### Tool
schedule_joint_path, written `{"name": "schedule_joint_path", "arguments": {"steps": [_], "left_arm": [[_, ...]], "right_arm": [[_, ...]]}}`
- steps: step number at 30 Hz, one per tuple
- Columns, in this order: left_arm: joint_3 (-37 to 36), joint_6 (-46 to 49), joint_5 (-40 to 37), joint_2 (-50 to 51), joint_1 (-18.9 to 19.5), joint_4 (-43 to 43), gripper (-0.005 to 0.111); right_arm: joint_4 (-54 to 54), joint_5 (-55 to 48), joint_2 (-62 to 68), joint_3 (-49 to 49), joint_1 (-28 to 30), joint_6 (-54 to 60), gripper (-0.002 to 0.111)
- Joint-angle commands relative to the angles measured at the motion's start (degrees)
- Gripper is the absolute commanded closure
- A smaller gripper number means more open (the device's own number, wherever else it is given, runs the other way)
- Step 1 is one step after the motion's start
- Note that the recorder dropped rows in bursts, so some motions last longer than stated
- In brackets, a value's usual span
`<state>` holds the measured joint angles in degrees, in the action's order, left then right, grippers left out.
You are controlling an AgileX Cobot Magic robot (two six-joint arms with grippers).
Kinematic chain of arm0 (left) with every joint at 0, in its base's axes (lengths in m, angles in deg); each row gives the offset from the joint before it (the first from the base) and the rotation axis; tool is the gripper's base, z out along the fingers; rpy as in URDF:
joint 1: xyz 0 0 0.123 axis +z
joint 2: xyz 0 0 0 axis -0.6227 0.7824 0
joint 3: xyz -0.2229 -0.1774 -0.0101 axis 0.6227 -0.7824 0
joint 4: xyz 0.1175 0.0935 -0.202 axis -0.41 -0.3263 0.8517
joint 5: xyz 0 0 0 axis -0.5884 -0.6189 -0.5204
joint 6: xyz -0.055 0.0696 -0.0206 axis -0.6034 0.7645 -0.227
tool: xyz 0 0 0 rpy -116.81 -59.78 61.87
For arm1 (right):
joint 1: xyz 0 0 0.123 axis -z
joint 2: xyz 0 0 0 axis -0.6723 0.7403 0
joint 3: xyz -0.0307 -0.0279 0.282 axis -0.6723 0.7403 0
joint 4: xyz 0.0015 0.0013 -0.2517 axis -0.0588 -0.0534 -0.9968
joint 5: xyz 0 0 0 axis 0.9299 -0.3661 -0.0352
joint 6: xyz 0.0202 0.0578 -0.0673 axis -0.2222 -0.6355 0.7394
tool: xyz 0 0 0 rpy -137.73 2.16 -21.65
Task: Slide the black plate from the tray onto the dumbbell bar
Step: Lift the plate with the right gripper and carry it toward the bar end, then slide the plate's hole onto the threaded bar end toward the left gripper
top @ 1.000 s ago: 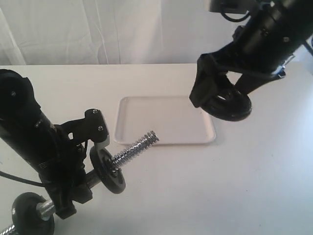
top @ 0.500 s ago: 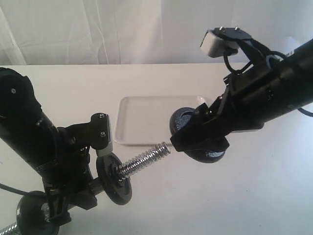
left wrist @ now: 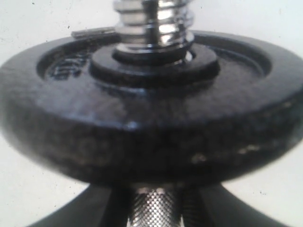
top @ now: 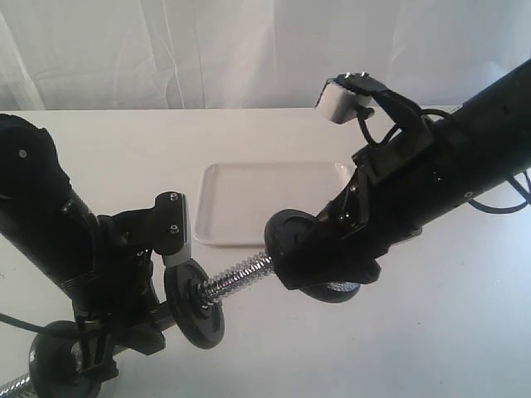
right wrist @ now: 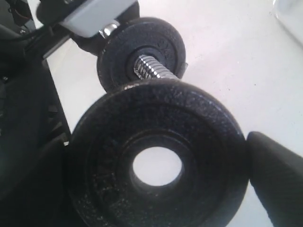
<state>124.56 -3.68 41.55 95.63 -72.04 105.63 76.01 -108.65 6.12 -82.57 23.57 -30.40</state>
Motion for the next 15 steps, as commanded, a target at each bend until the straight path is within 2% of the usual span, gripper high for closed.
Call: {"name": "schedule_joint_path", "arguments": {"steps": [1, 4, 7, 9, 15], "left_arm": [[1.4, 1.4, -0.4, -2.3, -0.4, 5.5, 0.107], [1.4, 1.4, -0.5, -2.3, -0.4, 5.9, 0.107], [1.4, 1.4, -0.5, -2.3, -0.4, 5.9, 0.107], [1.4, 1.4, -0.5, -2.3, -0.4, 5.9, 0.107], [1.4, 1.2, -0.5, -2.3, -0.4, 6.4, 0.107]], "right_arm": [[2.8, 0.0, -0.1, -0.9, 2.6, -1.2, 0.108], [7.7, -1.2, 2.1, -0.9, 5.4, -0.5, 0.108], [15.3, -7.7, 5.2, -0.9, 7.5, 4.8, 0.108], [19.7, -7.7, 7.6, -0.9, 8.7, 7.8, 0.108], [21.4, -7.7, 11.9, -0.9, 10.2, 7.9, 0.108]]}}
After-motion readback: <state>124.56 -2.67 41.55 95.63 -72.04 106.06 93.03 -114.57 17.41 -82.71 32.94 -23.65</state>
